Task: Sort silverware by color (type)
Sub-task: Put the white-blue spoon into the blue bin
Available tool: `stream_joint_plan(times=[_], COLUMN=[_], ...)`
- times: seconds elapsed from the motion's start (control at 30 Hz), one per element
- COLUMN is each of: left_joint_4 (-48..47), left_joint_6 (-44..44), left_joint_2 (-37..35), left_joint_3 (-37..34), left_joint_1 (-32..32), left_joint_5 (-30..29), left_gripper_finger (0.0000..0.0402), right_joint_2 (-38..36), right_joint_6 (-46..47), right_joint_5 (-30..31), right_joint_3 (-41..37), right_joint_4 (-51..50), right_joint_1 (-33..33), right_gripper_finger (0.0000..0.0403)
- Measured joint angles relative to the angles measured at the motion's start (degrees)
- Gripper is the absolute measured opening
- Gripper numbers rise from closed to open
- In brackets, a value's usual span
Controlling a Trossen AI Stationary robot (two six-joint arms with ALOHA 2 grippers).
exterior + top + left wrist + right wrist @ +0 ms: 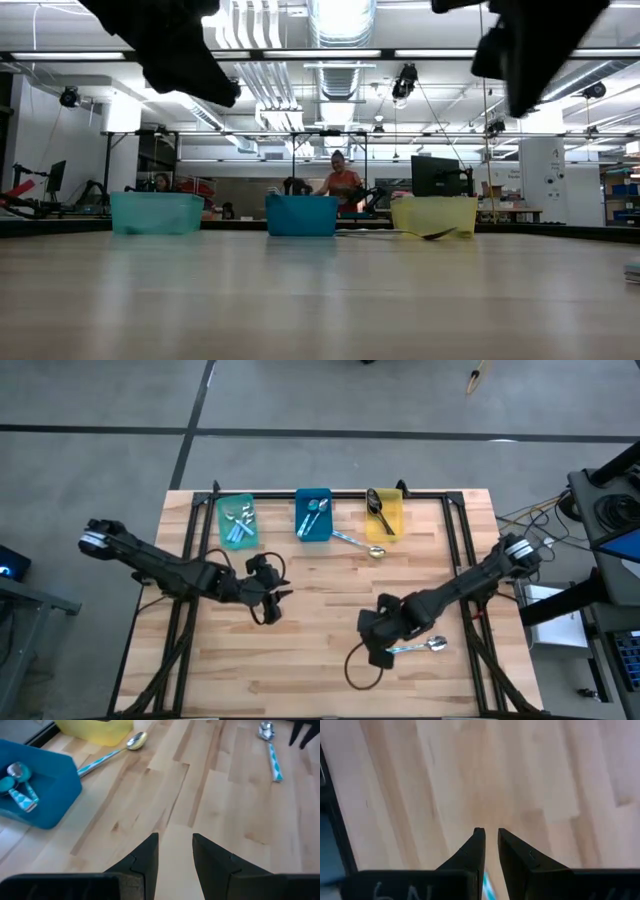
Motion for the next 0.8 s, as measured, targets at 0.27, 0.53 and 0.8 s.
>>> stream_joint_plan(times=[0.27,0.53,0.8], left_joint_4=[-0.62,-0.37,0.55], left_joint_6=[0.72,1.02,1.55], left_joint_2=[1.73,1.91,1.91], left_joint_3=[1.94,2.39,2.90], left_joint_1=[-2.13,-2.39,-2.39], left_joint_5=[0.02,-0.10,-1.57], left_gripper_finger=[0.0100,0.0100,0.0100], right_joint_2=[3.11,2.59,2.50], right_joint_6=[-3.44,-2.73,2.36], right_joint_5=[-6.93,-6.96,-4.62], right_joint_3=[-0.50,-2.90,-7.92], right_joint_4=[-4.78,-6.68,-6.50], right_joint_1=[5.39,11.69,15.43], right_gripper_finger=[0.0043,0.0043,0.0046])
